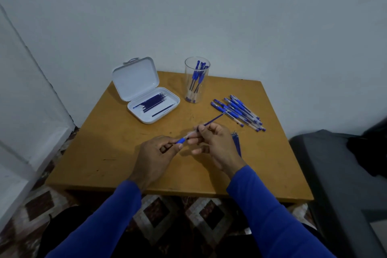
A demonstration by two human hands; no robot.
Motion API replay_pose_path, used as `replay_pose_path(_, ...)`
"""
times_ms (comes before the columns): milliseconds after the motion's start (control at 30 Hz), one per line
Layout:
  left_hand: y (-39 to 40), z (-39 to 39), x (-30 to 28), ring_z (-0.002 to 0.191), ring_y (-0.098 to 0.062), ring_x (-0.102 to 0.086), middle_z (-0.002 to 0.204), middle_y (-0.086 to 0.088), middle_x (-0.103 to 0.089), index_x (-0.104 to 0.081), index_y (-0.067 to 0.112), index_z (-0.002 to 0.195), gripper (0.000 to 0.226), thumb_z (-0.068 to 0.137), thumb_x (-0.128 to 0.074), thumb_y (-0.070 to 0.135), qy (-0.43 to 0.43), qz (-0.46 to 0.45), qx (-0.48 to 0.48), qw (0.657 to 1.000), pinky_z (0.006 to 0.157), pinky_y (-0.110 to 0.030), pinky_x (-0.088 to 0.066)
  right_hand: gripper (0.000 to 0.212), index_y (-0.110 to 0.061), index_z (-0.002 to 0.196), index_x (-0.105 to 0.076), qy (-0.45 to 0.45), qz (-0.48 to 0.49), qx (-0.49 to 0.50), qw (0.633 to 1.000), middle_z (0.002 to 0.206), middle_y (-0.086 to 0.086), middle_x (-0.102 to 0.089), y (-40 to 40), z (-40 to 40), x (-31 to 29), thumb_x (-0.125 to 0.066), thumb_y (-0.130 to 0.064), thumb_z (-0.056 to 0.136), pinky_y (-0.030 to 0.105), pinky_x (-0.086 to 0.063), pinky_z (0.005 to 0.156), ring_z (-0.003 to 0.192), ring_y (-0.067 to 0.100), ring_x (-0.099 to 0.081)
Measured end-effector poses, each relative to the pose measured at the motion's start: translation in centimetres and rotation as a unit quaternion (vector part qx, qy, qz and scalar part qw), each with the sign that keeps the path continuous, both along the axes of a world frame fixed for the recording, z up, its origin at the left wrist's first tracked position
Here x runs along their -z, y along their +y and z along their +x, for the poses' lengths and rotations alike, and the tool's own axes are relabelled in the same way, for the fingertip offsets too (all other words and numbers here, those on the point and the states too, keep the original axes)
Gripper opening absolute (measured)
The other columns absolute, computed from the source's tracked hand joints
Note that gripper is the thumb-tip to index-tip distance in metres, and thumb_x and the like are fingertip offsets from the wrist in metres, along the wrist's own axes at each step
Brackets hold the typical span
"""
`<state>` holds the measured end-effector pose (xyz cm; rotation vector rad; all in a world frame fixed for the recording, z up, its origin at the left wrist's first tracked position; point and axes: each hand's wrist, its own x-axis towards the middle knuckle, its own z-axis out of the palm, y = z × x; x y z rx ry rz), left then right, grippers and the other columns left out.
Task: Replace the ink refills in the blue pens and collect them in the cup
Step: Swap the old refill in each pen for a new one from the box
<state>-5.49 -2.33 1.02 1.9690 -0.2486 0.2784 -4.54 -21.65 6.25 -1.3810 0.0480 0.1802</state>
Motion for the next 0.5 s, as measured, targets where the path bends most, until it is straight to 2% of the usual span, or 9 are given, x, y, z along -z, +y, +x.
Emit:
replay_pose_path(200, -0.35, 0.07, -0.15, 0.078, -0.012, -0.066, 0.084, 0.018, -0.071, -0.075, 0.034, 0.099, 0.014, 0.085, -0.074, 0.037, -0.010, 0.000, 0.019, 1.000, 0.066, -0.025, -0.054, 0.022, 0.005, 0.113, -0.060, 0.010, 0.006, 0.006, 1.000, 0.102, 0.024, -0.074, -0.67, -0.51, -0.16, -0.050, -0.012, 0.106, 0.031, -0.061, 0.054, 0.083, 0.025, -0.074)
replay_pose_path(367, -0.47, 0.16, 0.45, 0.077, -0.014, -0.065, 0.083, 0.016, -0.070, -0.078, 0.031, 0.099, 0.013, 0.086, -0.078, 0.028, 0.005, -0.006, 0.026, 1.000, 0.065, -0.030, -0.055, 0.023, 0.007, 0.115, -0.061, 0.025, -0.005, -0.014, 1.000, 0.102, 0.021, -0.075, -0.96, -0.59, 0.07, -0.052, -0.012, 0.105, 0.031, -0.061, 0.056, 0.085, 0.026, -0.074)
replay_pose_path(500, -0.45, 0.01, 0.30, 0.075, -0.014, -0.064, 0.083, 0.017, -0.070, -0.079, 0.028, 0.104, 0.020, 0.085, -0.076, 0.036, -0.003, 0.004, 0.029, 1.000, 0.064, -0.031, -0.054, 0.022, 0.001, 0.115, -0.064, 0.044, -0.043, -0.068, 0.996, 0.097, 0.019, -0.076, -0.57, -0.59, -0.31, -0.059, -0.015, 0.102, 0.026, -0.057, 0.051, 0.077, 0.022, -0.072)
